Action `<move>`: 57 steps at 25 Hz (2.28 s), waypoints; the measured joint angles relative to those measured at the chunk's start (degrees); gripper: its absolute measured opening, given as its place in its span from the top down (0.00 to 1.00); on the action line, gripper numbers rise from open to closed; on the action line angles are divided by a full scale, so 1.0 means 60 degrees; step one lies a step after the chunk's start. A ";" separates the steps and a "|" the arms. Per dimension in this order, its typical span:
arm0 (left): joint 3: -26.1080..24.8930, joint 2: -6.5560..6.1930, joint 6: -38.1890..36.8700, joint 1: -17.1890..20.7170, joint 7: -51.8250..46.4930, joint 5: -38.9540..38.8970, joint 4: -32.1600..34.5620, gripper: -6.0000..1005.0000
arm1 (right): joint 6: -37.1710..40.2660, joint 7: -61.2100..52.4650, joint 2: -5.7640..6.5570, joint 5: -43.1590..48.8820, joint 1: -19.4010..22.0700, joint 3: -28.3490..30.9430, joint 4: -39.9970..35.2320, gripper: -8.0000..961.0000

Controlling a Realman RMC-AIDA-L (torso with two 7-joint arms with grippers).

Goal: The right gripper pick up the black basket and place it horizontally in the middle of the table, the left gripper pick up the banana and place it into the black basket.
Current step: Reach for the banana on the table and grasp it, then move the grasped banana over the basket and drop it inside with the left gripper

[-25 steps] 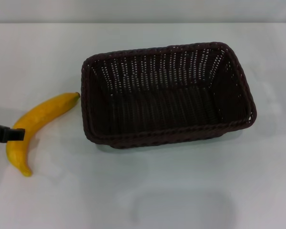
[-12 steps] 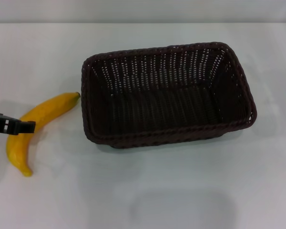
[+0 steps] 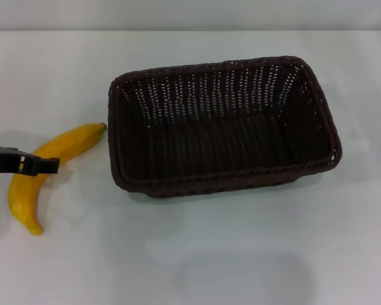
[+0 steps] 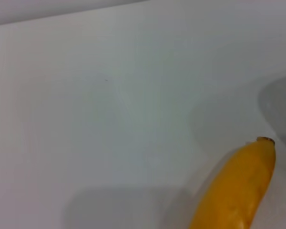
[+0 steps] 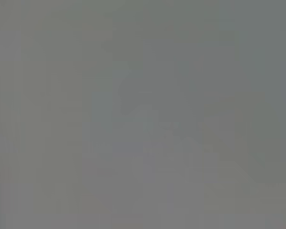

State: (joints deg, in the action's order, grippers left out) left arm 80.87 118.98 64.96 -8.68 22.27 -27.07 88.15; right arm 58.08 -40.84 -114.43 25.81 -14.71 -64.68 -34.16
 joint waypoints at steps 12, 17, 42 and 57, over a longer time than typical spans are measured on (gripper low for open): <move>-0.0003 0.0015 -0.0429 -0.0223 0.0326 -0.0403 -0.0714 0.21 | -0.0056 -0.0006 -0.0001 0.0007 -0.0008 0.0000 -0.0007 0.23; -0.0003 0.0019 -0.0497 -0.0291 0.0329 -0.0413 -0.0867 0.22 | -0.0057 -0.0005 -0.0001 0.0006 -0.0009 0.0000 0.0001 0.23; -0.0040 0.0004 -0.0474 -0.0296 -0.0027 -0.0228 -0.0814 0.50 | -0.0055 -0.0039 -0.0001 0.0034 -0.0044 0.0000 -0.0005 0.23; -0.1126 0.0028 -0.1110 -0.0041 -0.0752 0.0781 0.0142 0.49 | 0.0027 -0.0105 -0.0001 0.0035 0.0008 0.0039 0.0078 0.23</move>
State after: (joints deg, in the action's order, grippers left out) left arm 74.12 119.15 58.30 -8.93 17.76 -22.38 89.00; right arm 58.24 -41.47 -114.43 26.02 -14.67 -64.45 -33.69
